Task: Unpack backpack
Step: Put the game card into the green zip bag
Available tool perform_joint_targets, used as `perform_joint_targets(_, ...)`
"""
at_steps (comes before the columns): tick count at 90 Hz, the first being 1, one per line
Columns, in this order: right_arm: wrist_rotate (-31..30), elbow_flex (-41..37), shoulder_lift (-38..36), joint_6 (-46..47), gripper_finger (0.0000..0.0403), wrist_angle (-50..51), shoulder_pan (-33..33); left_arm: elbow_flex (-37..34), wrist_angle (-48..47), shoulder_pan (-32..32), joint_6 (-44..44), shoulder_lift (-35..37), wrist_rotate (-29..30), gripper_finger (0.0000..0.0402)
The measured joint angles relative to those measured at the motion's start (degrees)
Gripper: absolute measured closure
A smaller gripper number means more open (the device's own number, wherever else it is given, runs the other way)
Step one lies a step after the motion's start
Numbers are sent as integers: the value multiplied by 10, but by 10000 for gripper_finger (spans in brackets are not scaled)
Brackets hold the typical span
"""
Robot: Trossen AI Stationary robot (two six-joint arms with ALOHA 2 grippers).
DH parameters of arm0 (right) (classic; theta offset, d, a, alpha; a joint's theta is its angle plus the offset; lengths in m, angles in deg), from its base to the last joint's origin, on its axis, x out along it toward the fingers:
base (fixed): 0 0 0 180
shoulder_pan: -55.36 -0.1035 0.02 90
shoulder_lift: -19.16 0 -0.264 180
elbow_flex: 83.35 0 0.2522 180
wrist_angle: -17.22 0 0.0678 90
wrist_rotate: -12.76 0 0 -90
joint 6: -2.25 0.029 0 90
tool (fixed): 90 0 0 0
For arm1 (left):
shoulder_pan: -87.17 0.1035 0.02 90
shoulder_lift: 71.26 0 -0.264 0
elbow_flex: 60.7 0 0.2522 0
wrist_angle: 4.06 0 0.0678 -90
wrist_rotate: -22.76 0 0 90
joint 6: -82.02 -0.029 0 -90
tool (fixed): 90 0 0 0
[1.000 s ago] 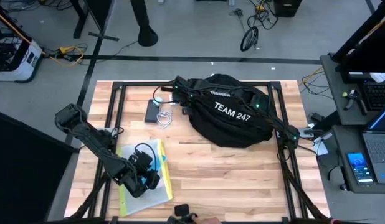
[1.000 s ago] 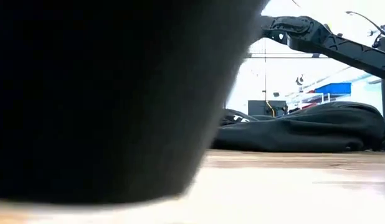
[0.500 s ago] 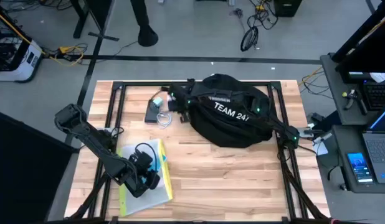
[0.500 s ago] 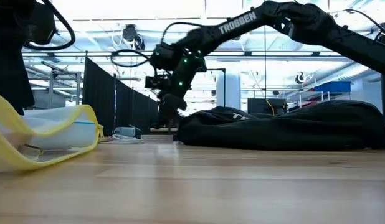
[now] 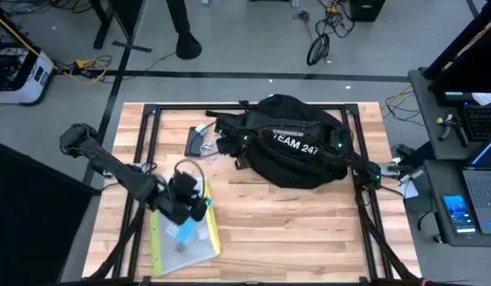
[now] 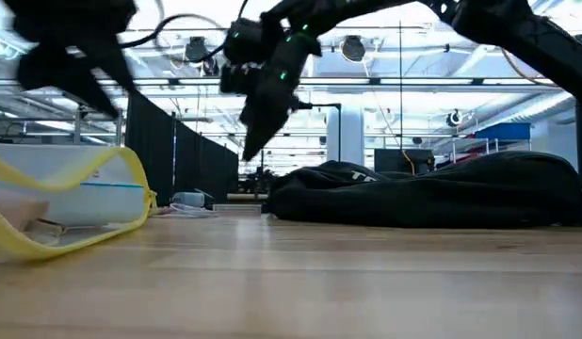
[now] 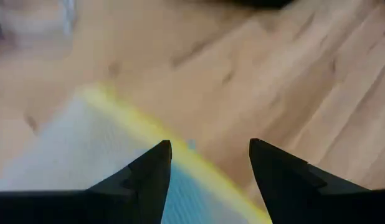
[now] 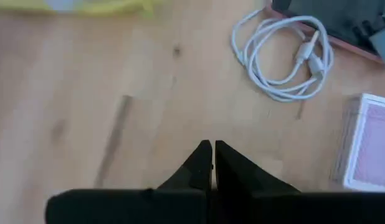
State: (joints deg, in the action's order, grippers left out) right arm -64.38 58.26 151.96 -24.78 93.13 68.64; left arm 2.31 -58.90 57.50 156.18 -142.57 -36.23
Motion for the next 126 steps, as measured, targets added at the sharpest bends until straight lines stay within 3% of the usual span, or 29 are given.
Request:
perform_joint_targets(22,121,0,-110,22,401,0,49,57,1,207,-288,24,-51,201)
perform_joint_targets(32,126,0,-143,5,402,9,64,74,40,307,-415,24,-94,201)
perform_joint_targets(47,130,0,-166,-14,402,37,87,76,123,462,-539,20,-215,181)
perform_joint_targets(67,128,0,-168,-21,403,62,119,99,171,622,-700,-80,-333,116)
perform_joint_targets(80,126,0,-168,0,403,83,154,195,144,669,-819,-207,-341,86)
perform_joint_targets(98,126,0,-171,33,403,130,188,354,-1,692,-966,-365,-340,80)
perform_joint_targets(112,126,0,-171,31,403,147,195,383,-40,692,-1059,-434,-340,80)
perform_joint_targets(126,127,0,-171,15,403,149,194,383,-47,696,-1083,-473,-339,80)
